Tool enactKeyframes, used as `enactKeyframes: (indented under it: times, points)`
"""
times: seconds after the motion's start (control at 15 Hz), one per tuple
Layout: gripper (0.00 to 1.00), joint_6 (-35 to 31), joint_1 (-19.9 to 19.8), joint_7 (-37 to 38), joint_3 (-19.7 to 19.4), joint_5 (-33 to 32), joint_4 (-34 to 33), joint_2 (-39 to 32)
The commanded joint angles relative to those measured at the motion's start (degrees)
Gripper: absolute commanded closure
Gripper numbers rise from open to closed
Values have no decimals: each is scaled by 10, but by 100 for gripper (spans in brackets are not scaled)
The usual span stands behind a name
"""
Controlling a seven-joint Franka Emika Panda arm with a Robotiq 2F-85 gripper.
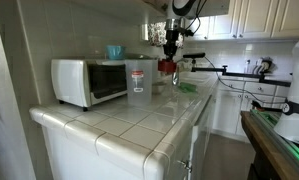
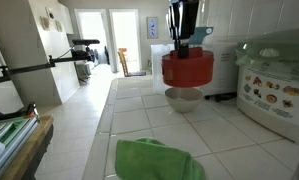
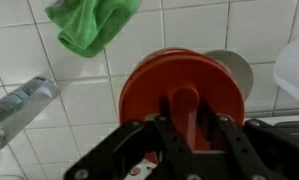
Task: Put the red lid on the plastic jug
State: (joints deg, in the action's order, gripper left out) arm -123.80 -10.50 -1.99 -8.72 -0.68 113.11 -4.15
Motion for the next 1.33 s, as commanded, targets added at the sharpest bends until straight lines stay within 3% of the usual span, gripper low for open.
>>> enactKeyframes:
  times: [0.0,0.33,0.6,0.93,1.27]
  points:
    - [92,-8,16,25,5,-28,8,21]
    - [92,29,28,29,11,-35,-13,42]
    - [92,119,25,22,6,-10,-68,46]
    - [92,242,15,30,-6,35,-176,-13]
    - [92,258,7,36,-5,60,-236,-58]
